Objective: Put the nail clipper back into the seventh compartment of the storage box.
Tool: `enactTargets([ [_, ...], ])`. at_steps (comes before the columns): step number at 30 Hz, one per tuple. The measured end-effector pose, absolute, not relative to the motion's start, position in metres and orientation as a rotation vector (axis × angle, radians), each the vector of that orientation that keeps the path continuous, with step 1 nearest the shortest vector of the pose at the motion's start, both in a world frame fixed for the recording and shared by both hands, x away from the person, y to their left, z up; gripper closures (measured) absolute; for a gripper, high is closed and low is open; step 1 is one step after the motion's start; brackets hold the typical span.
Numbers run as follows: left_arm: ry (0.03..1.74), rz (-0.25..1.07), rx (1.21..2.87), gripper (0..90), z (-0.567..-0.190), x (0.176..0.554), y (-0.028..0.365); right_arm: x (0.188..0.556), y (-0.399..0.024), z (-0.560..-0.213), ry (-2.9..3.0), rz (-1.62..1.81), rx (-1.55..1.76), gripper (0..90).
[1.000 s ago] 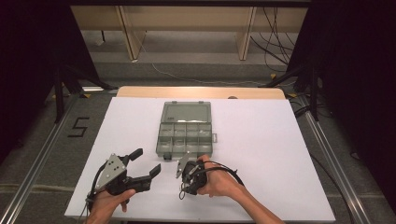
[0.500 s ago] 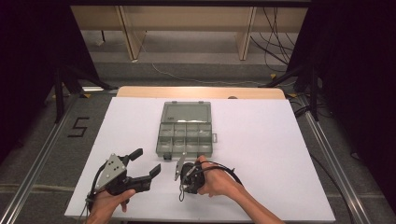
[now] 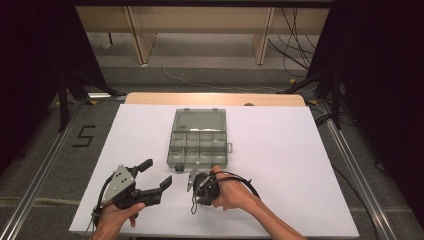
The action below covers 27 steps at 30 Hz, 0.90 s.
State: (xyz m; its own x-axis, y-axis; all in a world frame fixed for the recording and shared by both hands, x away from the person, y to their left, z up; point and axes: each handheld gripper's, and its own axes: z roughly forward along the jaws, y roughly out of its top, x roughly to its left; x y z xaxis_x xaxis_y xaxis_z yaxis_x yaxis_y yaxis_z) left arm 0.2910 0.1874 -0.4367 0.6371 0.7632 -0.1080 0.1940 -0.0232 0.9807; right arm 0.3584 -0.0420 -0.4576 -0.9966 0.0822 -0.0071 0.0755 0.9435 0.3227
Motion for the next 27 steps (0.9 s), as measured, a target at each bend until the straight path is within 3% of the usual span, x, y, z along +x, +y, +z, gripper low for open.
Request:
enactTargets([
  [27,0.825,0.552,1.569,15.6,-0.437,0.291,0.188,0.38,-0.067,-0.431,2.984,0.952,0.321,77.3],
])
